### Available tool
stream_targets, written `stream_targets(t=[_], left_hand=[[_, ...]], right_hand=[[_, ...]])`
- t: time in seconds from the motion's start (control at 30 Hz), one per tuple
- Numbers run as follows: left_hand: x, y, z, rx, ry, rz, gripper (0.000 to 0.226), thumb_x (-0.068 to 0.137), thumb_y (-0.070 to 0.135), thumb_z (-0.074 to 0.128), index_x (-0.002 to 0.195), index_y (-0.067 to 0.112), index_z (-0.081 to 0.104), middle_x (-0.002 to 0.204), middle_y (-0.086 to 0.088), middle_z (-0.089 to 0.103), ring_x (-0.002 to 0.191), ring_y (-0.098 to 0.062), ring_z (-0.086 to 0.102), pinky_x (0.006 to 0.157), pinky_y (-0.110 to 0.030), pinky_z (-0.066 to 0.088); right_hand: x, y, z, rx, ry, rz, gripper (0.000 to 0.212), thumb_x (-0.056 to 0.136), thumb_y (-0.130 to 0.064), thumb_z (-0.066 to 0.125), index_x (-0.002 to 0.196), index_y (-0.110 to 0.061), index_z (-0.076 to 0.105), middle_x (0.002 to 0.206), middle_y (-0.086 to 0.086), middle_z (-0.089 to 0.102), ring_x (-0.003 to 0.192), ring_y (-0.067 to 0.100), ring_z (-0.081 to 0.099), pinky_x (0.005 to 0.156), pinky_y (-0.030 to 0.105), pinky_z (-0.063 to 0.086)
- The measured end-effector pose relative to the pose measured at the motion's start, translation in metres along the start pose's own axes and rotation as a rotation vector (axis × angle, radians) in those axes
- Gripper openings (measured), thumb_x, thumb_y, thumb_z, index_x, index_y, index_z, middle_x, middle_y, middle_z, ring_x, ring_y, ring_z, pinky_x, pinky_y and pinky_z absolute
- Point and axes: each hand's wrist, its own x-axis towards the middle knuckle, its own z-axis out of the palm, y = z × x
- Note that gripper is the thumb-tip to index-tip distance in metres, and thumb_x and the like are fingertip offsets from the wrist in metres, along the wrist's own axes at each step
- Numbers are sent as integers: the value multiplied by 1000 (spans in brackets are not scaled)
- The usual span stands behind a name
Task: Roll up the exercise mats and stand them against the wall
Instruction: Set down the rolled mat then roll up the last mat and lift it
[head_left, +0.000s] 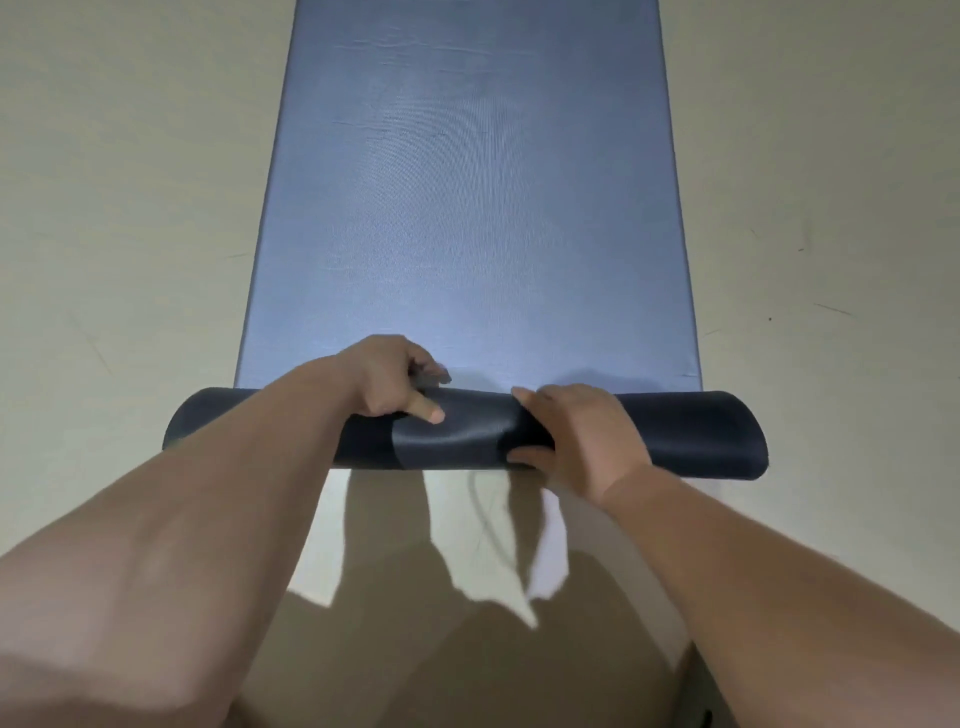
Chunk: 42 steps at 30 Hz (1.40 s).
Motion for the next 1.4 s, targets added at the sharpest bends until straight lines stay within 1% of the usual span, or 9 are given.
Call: stream_targets(t=[0.1, 0.23, 0.33, 0.53, 0.7, 0.93, 1.17, 1.3, 1.4], left_hand=[[-12, 22, -3, 199, 298, -93, 45, 88, 51, 70, 128, 30, 64, 130, 0, 59, 120, -27, 53, 96, -38, 45], [-28, 51, 45, 464, 686, 13, 25, 93, 23, 45, 107, 16, 65, 104, -8, 59, 96, -32, 52, 71, -39, 34], [-37, 40, 84, 554, 645, 125, 59, 86, 42, 39, 131, 10, 61, 122, -11, 63, 109, -34, 56, 90, -47, 41], [-8, 28, 62, 592, 431, 109, 93, 85, 68, 23, 160, 13, 20, 160, -6, 34, 146, -26, 30, 122, -52, 14], [14, 28, 36, 568, 368, 113, 81, 99, 65, 31, 162, 20, 8, 169, 1, 16, 154, -23, 14, 125, -52, 3], [-8, 25, 71, 553, 642, 152, 72, 92, 51, 34, 152, 12, 42, 158, -18, 38, 143, -42, 34, 113, -67, 23], [-31, 8, 110, 600, 630, 153, 102, 79, 56, 65, 157, 6, 24, 166, -22, 15, 152, -43, 14, 115, -71, 8], [-43, 4, 127, 644, 561, 131, 132, 68, 67, 74, 159, 4, 1, 165, -24, 2, 153, -45, 3, 116, -70, -3], [-40, 7, 128, 666, 471, 35, 146, 72, 73, 68, 147, 6, -38, 161, -23, -25, 149, -44, -22, 113, -70, -15]], right_hand=[[26, 5, -28, 86, -102, 39, 64, 93, -64, 61, 149, -36, 47, 128, 0, 66, 116, 29, 59, 97, 45, 48], [52, 12, -36, 203, -168, 132, 68, 92, -65, 63, 152, -43, 44, 152, -6, 53, 137, 23, 48, 113, 46, 38], [62, 13, -34, 160, -160, 182, 69, 92, -67, 61, 154, -45, 40, 155, -4, 46, 143, 25, 39, 118, 53, 28], [23, -16, 5, -119, 303, 113, 56, 96, -57, 59, 145, -30, 56, 151, 9, 47, 138, 32, 42, 119, 59, 25], [24, -11, 18, -265, 34, 91, 107, 89, -61, 67, 166, -28, 0, 171, 17, -8, 159, 39, -7, 121, 67, -7], [82, 6, -38, -115, -155, 77, 96, 89, -47, 74, 164, -37, 13, 164, 10, 28, 154, 31, 20, 124, 64, 8], [68, 1, -53, -4, -147, -20, 53, 73, -42, 79, 122, -38, 60, 103, -10, 66, 102, 22, 60, 97, 46, 43], [48, -1, -56, 132, -321, -16, 57, 73, -44, 85, 125, -39, 62, 112, -13, 66, 102, 19, 59, 89, 38, 49], [42, -2, -44, 109, -283, 22, 83, 80, -50, 80, 151, -38, 41, 144, -3, 56, 133, 26, 50, 113, 50, 36]])
